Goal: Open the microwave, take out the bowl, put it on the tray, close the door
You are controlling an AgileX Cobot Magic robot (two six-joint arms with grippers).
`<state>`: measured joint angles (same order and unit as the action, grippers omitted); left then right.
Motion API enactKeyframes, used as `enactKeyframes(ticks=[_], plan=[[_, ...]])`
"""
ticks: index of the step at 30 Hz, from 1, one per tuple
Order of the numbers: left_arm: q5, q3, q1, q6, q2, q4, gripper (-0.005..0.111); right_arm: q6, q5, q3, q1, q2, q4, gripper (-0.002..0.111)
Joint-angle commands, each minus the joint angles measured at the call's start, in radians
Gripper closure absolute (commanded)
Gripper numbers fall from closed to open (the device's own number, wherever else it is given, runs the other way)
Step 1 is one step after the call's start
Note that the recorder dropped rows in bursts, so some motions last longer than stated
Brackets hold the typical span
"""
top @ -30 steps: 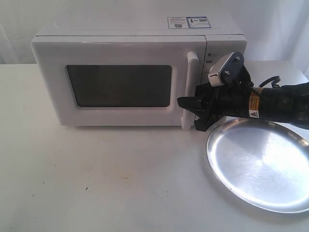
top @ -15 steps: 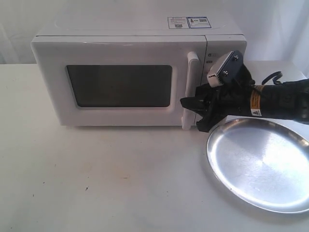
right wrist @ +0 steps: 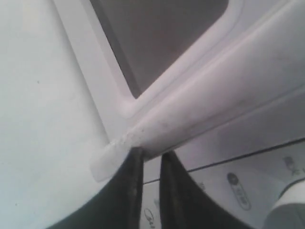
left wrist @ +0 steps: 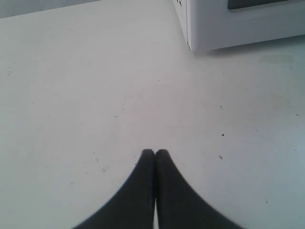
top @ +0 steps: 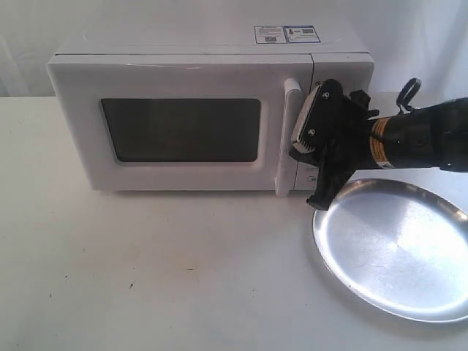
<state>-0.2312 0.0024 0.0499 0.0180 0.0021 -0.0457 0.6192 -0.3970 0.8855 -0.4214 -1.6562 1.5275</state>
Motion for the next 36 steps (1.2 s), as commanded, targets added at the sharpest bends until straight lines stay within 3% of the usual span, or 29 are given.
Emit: enactKeyframes(ticks=[1, 8, 18, 22, 26, 31, 35, 36], plan=[[-0.001, -0.002, -0.004, 0.004, -0.002, 0.007, 0.107, 0.041, -0.672, -0.014, -0.036, 0.028, 0.147, 0.108], [-0.001, -0.002, -0.004, 0.004, -0.002, 0.007, 0.107, 0.198, -0.624, -0.032, 0.040, 0.154, 0.217, 0.108], [-0.001, -0.002, -0.004, 0.004, -0.002, 0.007, 0.107, 0.055, -0.699, -0.122, 0.285, 0.210, 0.209, 0.108], [-0.001, -0.002, -0.004, 0.004, -0.002, 0.007, 0.107, 0.012, -0.749, -0.122, 0.348, 0.135, 0.083, 0.108], [-0.001, -0.002, -0.004, 0.004, -0.002, 0.007, 0.107, 0.008, -0.660, -0.122, 0.352, 0.043, -0.141, 0.108], [-0.001, -0.002, -0.004, 0.004, -0.002, 0.007, 0.107, -0.071, -0.692, -0.116, 0.352, -0.071, -0.220, 0.107], [-0.001, -0.002, -0.004, 0.004, -0.002, 0.007, 0.107, -0.166, -0.824, -0.116, 0.352, -0.162, -0.238, 0.089], [-0.001, -0.002, -0.004, 0.004, -0.002, 0.007, 0.107, -0.179, -0.824, -0.116, 0.352, -0.174, -0.246, 0.080]])
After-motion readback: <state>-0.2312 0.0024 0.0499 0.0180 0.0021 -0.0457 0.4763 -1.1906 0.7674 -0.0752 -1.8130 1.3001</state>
